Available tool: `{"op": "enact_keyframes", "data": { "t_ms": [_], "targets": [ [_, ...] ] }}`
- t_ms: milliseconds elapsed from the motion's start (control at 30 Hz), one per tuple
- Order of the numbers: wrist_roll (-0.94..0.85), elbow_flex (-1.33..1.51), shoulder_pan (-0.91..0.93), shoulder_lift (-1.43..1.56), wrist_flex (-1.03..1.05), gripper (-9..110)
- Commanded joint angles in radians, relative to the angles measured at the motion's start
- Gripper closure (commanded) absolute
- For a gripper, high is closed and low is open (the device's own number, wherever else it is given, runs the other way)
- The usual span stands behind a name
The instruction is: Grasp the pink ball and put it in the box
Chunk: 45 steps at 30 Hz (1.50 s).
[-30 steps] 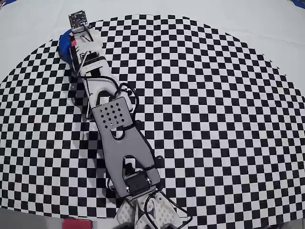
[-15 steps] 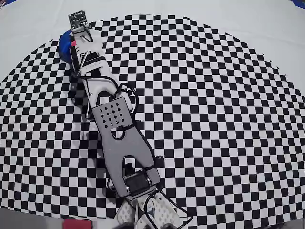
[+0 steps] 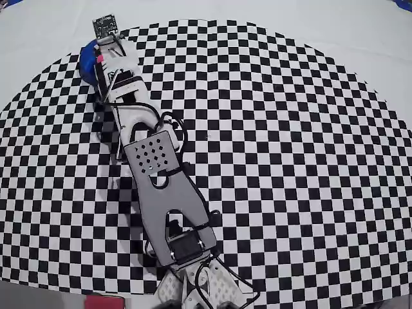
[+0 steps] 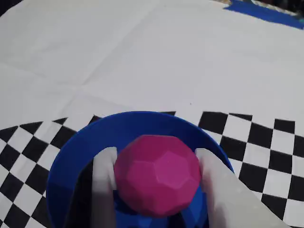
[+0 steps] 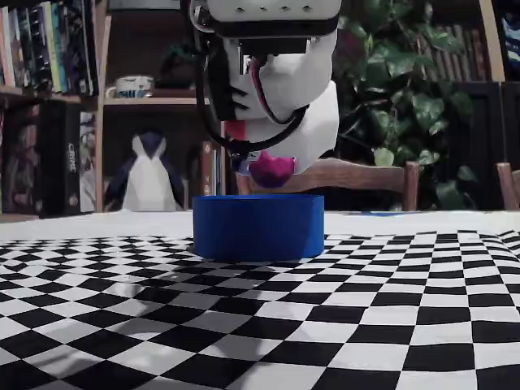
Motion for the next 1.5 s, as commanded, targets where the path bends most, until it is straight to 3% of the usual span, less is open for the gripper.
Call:
{"op": "enact_keyframes", "data": {
  "t_ms": [0, 67, 167, 500, 867, 1100, 1300, 1467],
  "targets": [
    [-0.003, -0.052, -0.008, 0.009, 0.003, 100],
    [-0.003, -0.049, -0.008, 0.009, 0.003, 84],
    [0.006, -0.048, -0.008, 0.009, 0.003, 72],
    [0.006, -0.043, -0.006, 0.023, 0.003, 69],
    [0.029, 0.127, 0.002, 0.204, 0.003, 73],
    [0.175, 0.255, 0.003, 0.374, -0.002, 100],
    [0.394, 0.43, 0.006, 0.581, -0.005, 101],
    [0.753, 0.612, 0.017, 0.782, -0.009, 101]
  ]
}}
